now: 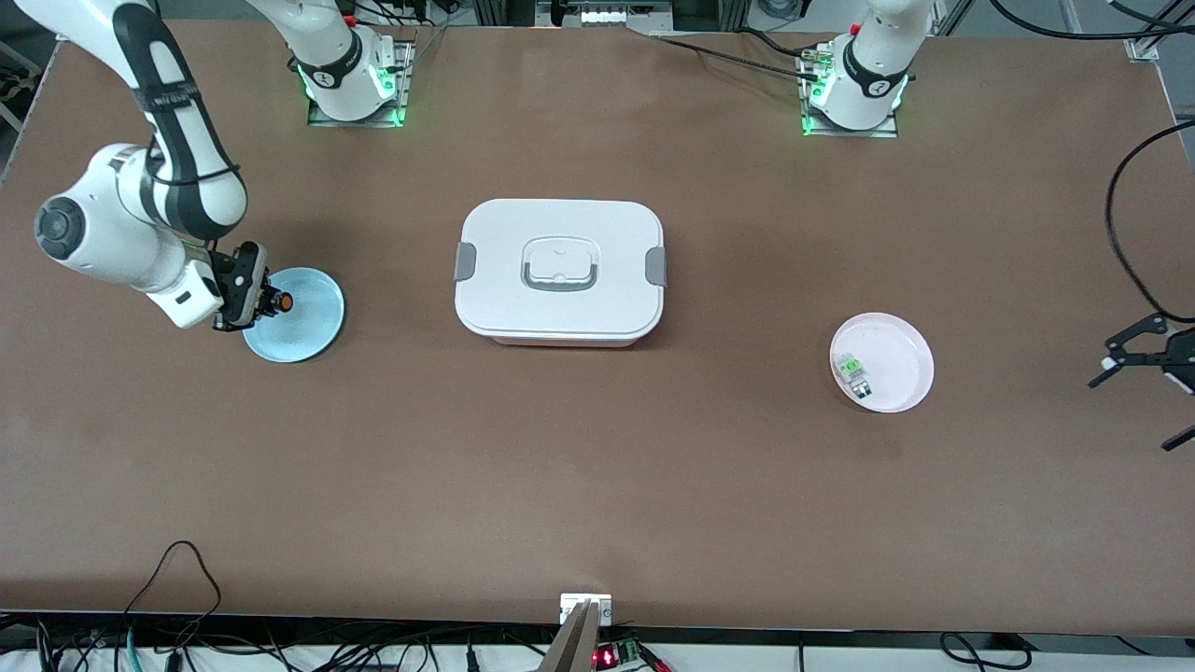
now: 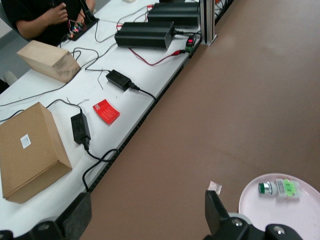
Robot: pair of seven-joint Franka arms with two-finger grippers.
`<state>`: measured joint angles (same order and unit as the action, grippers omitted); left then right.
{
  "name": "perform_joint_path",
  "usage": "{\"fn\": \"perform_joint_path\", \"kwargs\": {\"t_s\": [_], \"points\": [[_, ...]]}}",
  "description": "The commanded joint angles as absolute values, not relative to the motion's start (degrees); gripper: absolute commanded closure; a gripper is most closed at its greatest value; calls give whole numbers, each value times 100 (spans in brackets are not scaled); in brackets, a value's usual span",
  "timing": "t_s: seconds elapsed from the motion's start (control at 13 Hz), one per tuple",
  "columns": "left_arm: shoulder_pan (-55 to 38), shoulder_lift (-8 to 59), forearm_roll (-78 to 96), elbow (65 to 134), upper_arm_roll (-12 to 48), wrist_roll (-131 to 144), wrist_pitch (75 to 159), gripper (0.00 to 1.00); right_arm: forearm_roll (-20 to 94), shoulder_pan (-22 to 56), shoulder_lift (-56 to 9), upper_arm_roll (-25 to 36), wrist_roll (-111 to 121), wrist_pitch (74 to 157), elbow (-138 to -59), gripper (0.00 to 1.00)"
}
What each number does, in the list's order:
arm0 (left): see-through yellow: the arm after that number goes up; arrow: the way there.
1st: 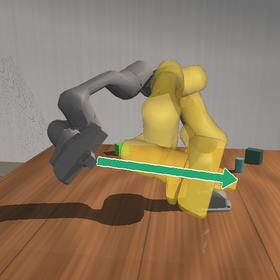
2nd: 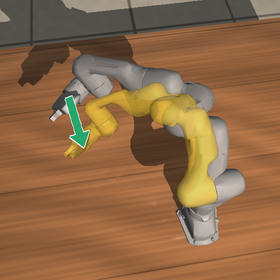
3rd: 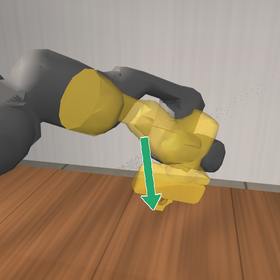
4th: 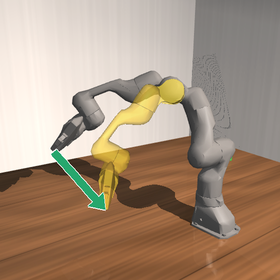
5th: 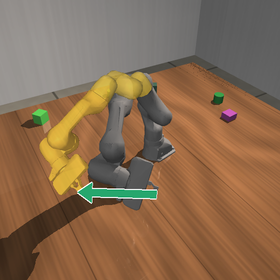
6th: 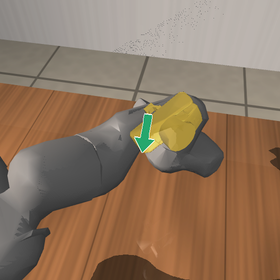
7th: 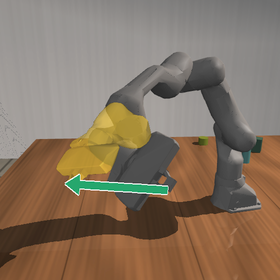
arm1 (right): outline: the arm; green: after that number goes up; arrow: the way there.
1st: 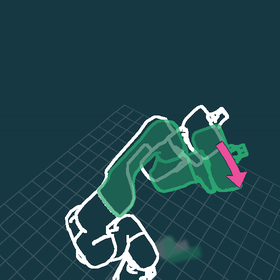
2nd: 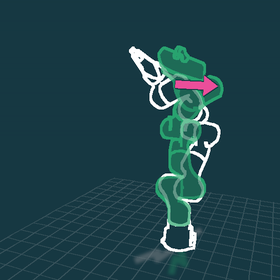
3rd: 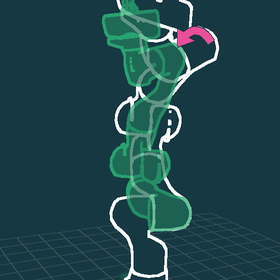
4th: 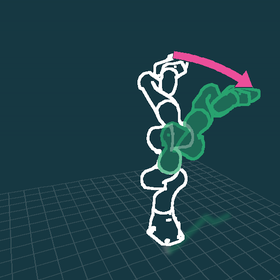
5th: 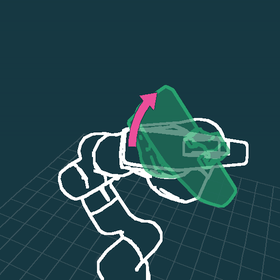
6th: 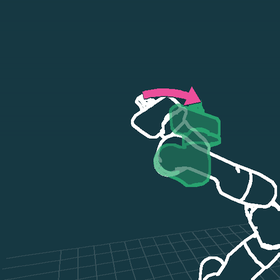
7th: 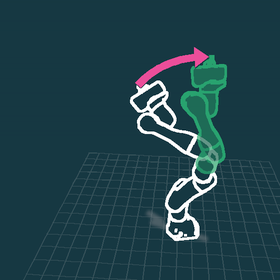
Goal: Transfer orange switch to right arm and place
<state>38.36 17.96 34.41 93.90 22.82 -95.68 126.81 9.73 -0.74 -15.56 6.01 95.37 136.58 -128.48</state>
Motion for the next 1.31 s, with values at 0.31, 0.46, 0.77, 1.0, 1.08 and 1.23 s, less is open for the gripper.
{"fn": "perform_joint_path", "kwargs": {"t_s": [0.31, 0.46, 0.77, 1.0, 1.08, 1.23], "points": [[3411, 1337, 1540, 8824, 2320, -6825, 11823, 0, 932, -62, -1986, 598, 9773, 14335, -12850, 100], [3174, 1161, 1101, 8772, 2320, -5920, 11533, 0, 949, -35, -2109, 563, 9765, 14422, -12841, 100], [2629, 888, 291, 8508, 2320, -3355, 10462, 0, 958, -26, -2136, 448, 9685, 14440, -12815, 24], [2260, 651, 193, 8516, 2268, -1720, 9784, 0, 958, -9, -2075, 439, 9529, 14214, -12631, 0], [2093, 555, 150, 8543, 2250, -1114, 9591, 0, 967, -9, -2048, 431, 9432, 13968, -12482, 0], [1629, 353, -78, 8709, 2206, -23, 9291, 0, 967, -9, -1934, 439, 8863, 13196, -12104, 0]]}}
